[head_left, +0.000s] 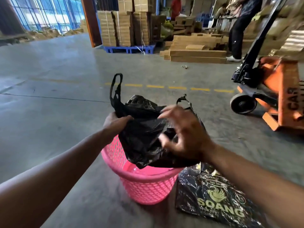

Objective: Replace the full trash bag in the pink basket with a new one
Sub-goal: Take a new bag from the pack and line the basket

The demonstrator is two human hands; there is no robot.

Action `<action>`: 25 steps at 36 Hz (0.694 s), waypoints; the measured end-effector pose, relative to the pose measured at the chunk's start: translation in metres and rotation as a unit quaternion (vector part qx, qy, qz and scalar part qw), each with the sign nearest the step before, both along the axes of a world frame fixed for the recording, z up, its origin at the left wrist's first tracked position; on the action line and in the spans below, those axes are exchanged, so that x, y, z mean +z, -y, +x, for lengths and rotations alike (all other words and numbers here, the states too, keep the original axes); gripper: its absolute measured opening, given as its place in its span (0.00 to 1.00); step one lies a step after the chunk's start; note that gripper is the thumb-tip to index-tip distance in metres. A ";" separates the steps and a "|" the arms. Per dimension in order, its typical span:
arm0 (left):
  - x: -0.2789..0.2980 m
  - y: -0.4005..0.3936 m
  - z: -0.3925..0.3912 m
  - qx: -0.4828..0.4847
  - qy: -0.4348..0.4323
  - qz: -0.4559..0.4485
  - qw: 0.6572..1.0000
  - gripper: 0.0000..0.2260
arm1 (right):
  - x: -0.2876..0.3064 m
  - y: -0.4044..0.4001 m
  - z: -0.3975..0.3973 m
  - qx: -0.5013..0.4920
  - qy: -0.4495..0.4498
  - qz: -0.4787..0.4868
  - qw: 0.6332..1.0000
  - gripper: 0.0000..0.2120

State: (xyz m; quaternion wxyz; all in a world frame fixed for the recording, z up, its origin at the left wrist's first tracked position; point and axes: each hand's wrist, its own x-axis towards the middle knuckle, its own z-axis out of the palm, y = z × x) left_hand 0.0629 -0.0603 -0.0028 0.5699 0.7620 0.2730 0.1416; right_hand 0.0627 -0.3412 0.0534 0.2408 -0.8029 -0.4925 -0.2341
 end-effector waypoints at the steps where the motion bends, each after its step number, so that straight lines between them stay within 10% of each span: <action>1: 0.001 -0.003 -0.002 -0.001 0.004 0.007 1.000 0.21 | 0.004 0.010 0.008 -0.082 0.002 0.051 0.995 0.28; 6: 0.013 -0.004 -0.017 -0.043 0.054 0.003 0.998 0.21 | 0.008 0.048 0.049 -0.357 -0.282 -0.034 0.890 0.56; 12: 0.020 -0.007 -0.019 -0.004 0.067 0.075 0.995 0.23 | 0.004 0.036 0.059 -0.252 -0.320 -0.052 0.912 0.13; 20: 0.050 0.006 -0.043 0.031 0.163 0.456 0.875 0.07 | 0.010 -0.005 0.058 -0.198 -0.222 0.025 0.954 0.08; 25: 0.045 0.012 -0.042 -0.187 0.198 0.448 0.852 0.03 | 0.001 -0.029 0.046 -0.135 -0.293 -0.018 0.946 0.14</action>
